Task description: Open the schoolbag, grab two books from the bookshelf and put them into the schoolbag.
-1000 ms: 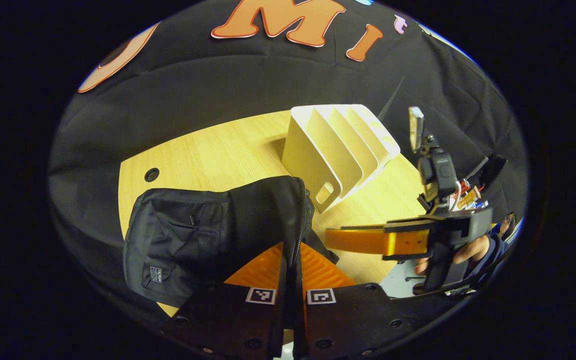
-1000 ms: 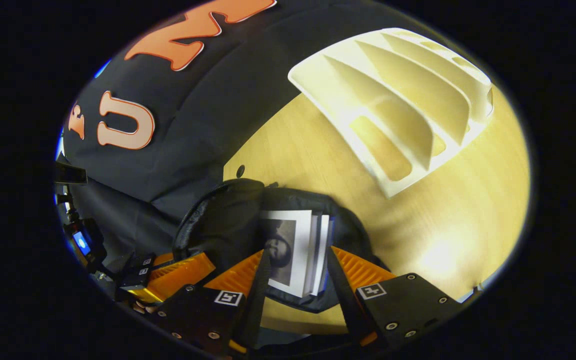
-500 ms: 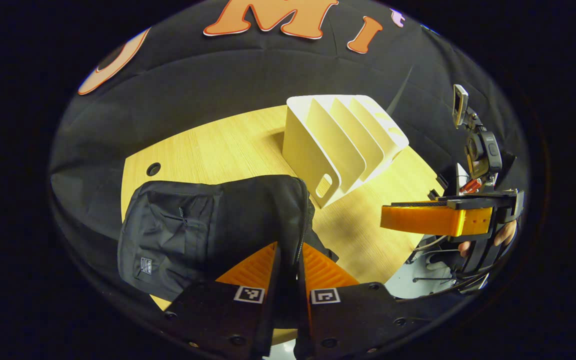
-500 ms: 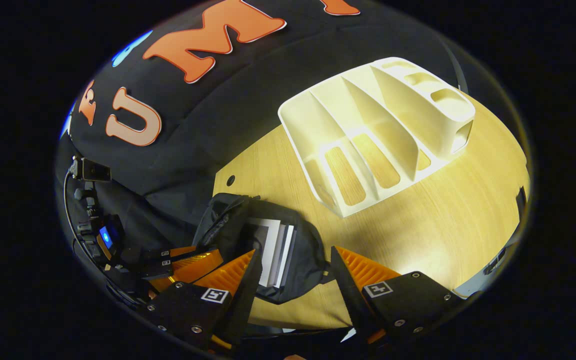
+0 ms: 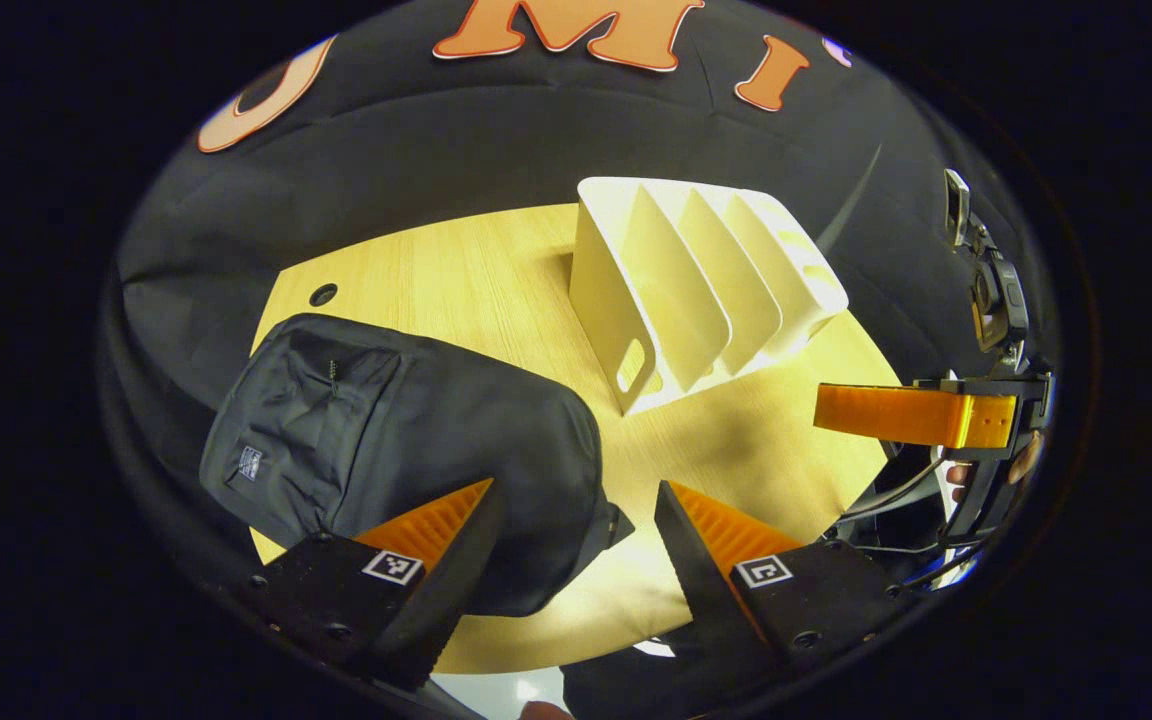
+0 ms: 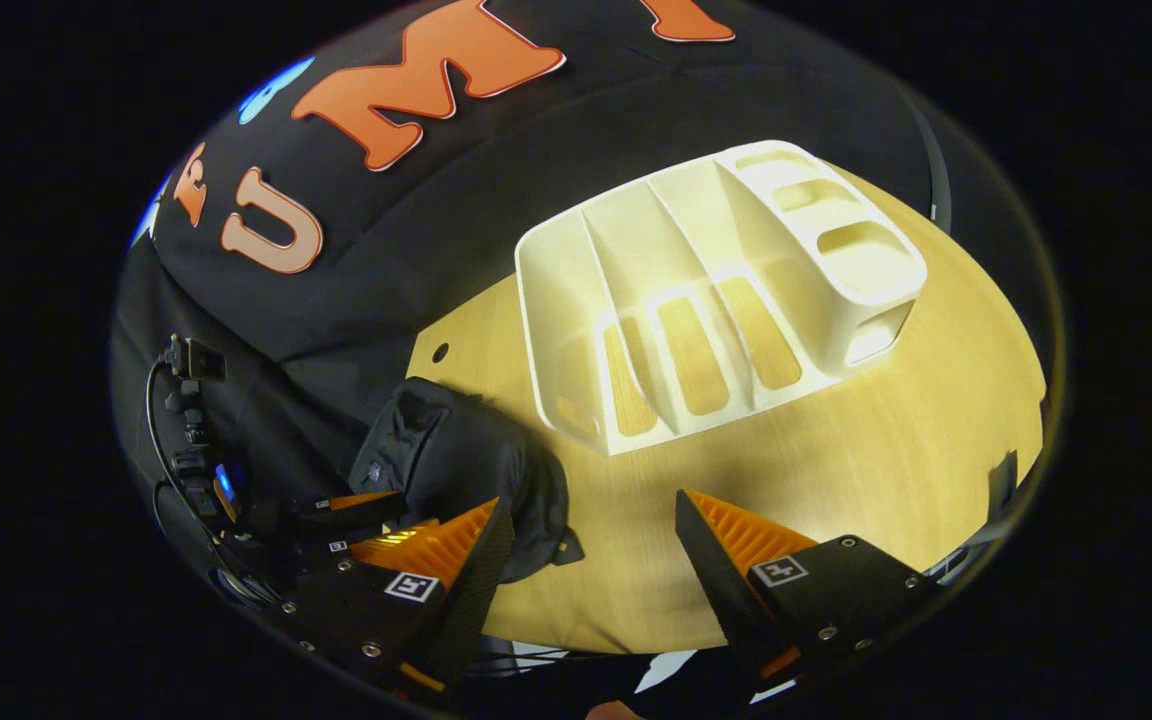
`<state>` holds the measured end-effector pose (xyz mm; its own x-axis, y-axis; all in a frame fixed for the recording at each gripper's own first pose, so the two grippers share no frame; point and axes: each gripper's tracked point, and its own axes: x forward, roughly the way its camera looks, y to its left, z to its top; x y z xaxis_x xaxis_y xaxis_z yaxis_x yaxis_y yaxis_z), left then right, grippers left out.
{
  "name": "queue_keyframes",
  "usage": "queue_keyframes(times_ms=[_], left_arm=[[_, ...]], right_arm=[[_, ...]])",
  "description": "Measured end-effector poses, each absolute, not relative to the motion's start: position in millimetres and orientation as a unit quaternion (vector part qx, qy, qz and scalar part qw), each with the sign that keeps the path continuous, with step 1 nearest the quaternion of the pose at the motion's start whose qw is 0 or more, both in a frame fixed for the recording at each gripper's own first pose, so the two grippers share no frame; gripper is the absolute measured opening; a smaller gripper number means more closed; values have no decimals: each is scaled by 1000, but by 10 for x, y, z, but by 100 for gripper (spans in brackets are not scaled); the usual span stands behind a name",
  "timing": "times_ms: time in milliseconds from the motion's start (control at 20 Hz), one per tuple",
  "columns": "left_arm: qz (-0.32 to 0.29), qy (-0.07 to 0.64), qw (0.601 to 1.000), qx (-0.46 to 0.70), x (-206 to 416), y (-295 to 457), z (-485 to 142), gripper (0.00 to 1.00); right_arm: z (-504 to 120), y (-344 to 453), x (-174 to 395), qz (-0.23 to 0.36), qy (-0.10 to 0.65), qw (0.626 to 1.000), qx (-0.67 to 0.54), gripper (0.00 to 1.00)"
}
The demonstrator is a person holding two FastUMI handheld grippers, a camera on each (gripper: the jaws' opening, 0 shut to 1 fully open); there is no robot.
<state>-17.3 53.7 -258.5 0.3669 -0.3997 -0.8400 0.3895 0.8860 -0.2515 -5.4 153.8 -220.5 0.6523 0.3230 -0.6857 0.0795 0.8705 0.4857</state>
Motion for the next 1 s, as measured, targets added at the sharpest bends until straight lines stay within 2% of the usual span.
queue_keyframes(times_ms=[350,500,1000], left_arm=[[-162,416,895,-10,-39,49,-2063,97],[-130,352,927,-18,108,-98,-1706,98],[-83,159,982,-53,405,-167,-846,96]], right_arm=[[-1784,781,56,61,339,924,165,98],[-1525,527,96,59,297,946,119,97],[-642,245,176,42,143,987,61,97]])
